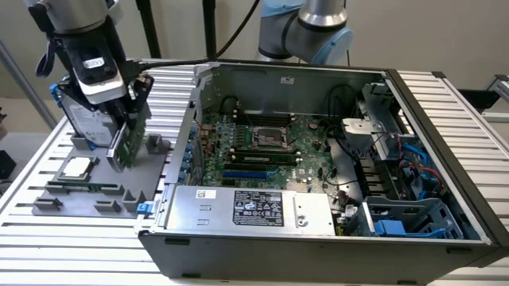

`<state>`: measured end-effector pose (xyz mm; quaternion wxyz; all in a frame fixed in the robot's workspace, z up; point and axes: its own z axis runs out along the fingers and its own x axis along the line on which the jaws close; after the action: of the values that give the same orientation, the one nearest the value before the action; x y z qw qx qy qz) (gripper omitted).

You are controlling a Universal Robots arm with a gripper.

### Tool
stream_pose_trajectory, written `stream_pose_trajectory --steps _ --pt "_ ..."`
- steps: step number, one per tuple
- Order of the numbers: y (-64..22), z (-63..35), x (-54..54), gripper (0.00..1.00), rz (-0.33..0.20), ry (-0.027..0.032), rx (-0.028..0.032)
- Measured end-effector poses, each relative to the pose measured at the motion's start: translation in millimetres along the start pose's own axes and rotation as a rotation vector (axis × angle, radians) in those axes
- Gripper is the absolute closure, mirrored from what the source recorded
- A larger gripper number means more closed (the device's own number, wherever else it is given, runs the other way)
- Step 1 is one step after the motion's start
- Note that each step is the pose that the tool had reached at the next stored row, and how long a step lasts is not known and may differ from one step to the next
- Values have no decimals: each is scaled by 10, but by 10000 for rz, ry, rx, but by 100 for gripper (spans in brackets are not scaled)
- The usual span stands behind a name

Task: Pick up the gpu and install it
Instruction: 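Pick up the gpu and move the gpu toward the slot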

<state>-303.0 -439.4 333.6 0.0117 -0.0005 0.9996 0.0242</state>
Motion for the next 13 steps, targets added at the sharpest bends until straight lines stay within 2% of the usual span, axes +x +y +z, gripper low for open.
stream_pose_trajectory --steps 6,13 --pt "12 -268 -119 100 0 0 -1" --pt "24 -583 -374 100 1 19 -1"
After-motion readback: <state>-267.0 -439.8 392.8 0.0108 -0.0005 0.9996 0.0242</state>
